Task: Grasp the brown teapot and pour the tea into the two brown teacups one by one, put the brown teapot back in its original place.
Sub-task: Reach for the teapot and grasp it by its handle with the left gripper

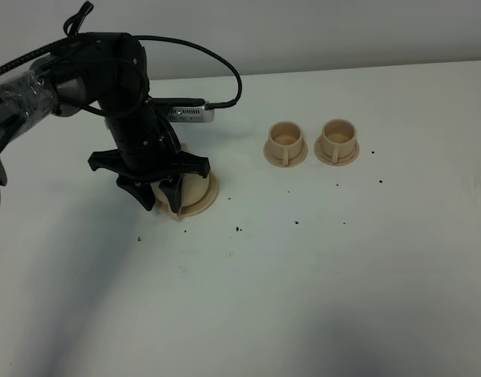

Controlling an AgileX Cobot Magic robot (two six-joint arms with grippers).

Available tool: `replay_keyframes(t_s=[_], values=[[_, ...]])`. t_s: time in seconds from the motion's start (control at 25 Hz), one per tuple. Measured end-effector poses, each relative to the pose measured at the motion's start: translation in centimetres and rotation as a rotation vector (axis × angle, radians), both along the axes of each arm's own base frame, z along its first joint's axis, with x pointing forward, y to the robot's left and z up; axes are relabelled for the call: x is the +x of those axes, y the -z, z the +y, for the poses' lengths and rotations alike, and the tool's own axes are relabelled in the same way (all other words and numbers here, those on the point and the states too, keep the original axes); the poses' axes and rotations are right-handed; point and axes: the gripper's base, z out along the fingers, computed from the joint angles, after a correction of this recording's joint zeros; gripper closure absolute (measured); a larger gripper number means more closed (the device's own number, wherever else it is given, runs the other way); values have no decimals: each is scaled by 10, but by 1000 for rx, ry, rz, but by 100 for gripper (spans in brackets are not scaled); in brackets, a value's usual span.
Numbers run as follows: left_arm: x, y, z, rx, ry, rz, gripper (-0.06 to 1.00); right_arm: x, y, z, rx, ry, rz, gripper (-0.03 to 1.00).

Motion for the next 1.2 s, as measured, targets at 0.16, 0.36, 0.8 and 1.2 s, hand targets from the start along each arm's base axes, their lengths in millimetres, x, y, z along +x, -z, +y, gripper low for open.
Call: replay_keyframes(t_s=[0.16, 0.36, 0.8, 1.2], values=[[0, 0, 0, 1, 0, 0, 50, 0, 0, 0, 0, 0, 0, 54], [0, 0, 0, 0, 0, 0, 50, 0, 0, 0, 0, 0, 0, 54], [0, 0, 0, -1, -6, 1, 50, 0, 0, 0, 0, 0, 0, 54], [0, 0, 0, 6, -55, 3, 51, 0, 0, 0, 0, 0, 0, 54]])
